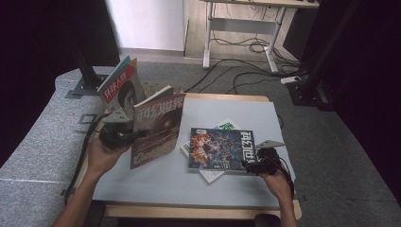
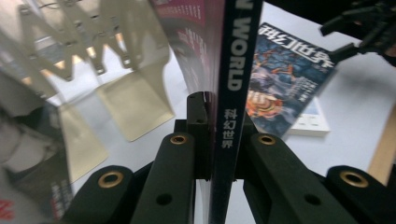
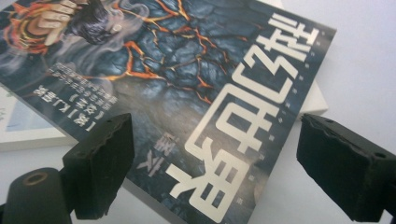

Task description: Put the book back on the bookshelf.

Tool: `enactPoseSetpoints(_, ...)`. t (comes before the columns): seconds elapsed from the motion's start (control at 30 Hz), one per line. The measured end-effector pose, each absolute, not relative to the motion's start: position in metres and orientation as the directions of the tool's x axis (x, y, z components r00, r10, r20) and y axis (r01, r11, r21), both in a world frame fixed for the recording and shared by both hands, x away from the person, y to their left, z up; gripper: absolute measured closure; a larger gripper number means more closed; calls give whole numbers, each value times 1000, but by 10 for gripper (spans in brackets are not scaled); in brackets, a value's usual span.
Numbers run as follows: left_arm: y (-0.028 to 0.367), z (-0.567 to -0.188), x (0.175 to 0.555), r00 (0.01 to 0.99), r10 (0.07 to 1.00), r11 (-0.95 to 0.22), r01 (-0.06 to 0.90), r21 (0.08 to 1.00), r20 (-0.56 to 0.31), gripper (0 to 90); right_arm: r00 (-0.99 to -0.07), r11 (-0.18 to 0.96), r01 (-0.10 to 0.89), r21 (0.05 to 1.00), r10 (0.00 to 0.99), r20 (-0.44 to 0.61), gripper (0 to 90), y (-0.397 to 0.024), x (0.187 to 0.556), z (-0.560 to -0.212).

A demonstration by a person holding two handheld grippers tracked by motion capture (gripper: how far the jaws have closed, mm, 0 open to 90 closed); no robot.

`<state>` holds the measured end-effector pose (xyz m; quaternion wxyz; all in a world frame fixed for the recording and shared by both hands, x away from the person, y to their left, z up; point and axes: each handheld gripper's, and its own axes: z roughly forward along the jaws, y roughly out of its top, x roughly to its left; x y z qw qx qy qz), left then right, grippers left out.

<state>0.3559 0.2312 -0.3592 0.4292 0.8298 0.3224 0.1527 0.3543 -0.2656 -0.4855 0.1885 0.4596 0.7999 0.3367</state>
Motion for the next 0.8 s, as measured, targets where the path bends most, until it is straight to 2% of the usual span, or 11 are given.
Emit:
enactPoseSetpoints(0.37, 245, -350, 361, 673, 739, -408, 435, 803, 11, 843, -436, 268, 631, 727, 899, 47, 93, -279, 349, -502)
enactPoseSetpoints(0.8, 266, -340, 372, 580, 814, -335, 504, 796, -24, 843, -412, 233, 657, 717, 908, 82, 76, -288, 344, -522)
